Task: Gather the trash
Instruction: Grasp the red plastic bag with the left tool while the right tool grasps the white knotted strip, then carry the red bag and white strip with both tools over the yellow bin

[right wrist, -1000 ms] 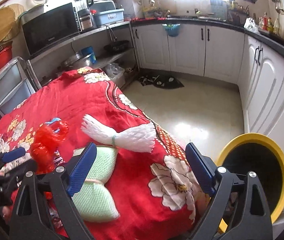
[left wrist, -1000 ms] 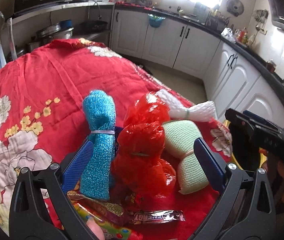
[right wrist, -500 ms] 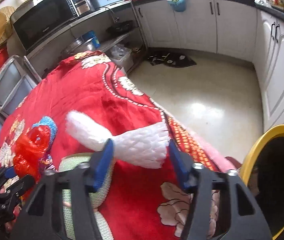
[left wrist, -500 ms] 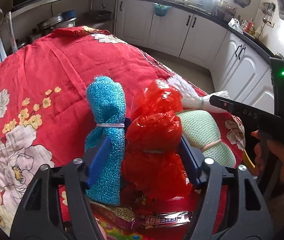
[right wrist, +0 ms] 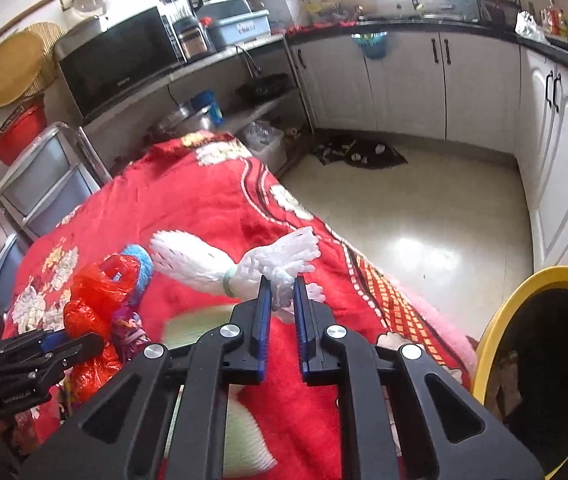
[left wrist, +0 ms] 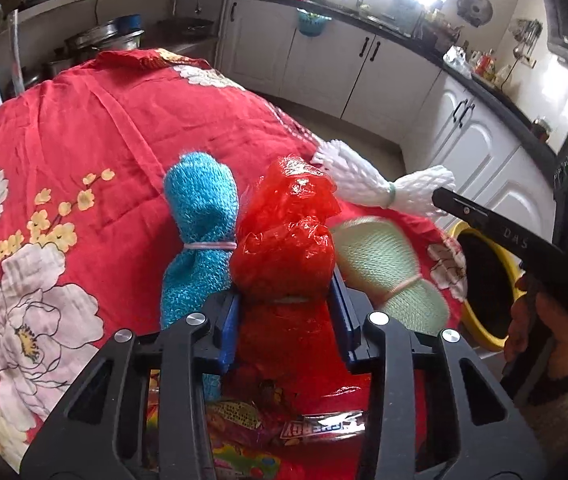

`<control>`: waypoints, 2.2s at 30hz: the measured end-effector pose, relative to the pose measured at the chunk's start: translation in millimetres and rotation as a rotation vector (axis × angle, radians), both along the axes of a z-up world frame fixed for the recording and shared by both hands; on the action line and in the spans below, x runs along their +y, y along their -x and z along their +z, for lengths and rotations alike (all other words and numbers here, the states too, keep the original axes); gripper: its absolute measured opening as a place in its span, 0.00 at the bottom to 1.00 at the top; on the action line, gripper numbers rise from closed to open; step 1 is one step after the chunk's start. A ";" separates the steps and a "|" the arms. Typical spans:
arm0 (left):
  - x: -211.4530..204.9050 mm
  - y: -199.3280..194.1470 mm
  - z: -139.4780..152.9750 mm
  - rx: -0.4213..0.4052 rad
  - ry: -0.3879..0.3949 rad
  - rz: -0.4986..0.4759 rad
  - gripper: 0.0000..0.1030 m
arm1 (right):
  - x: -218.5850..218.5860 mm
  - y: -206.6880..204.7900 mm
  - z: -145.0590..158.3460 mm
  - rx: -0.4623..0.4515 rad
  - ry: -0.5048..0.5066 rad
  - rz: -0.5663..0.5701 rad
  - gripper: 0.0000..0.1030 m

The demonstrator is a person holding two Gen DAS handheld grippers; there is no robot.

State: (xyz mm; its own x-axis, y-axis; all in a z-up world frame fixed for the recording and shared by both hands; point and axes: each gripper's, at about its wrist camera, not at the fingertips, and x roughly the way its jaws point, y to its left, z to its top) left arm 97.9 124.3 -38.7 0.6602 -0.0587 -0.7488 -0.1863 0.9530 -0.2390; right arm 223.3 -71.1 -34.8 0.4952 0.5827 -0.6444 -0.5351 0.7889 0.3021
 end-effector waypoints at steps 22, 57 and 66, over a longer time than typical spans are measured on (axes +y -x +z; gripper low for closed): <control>-14.1 10.3 46.2 -0.119 0.015 -0.012 0.30 | -57.6 49.4 38.0 -0.085 -0.042 -0.076 0.10; -151.6 -46.7 75.4 -0.200 -0.004 -0.299 0.30 | -205.3 91.1 54.5 -0.171 0.020 -0.432 0.10; -188.5 -60.4 74.7 -0.209 0.009 -0.366 0.30 | -232.8 99.1 52.5 -0.204 0.088 -0.535 0.10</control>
State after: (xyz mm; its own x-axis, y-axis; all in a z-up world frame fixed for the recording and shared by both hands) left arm 158.3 -64.1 36.0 0.7323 -0.3238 -0.5990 0.2178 0.9449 -0.2446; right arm 124.2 -303.9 17.7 0.8254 0.1660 -0.5397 -0.0956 0.9831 0.1561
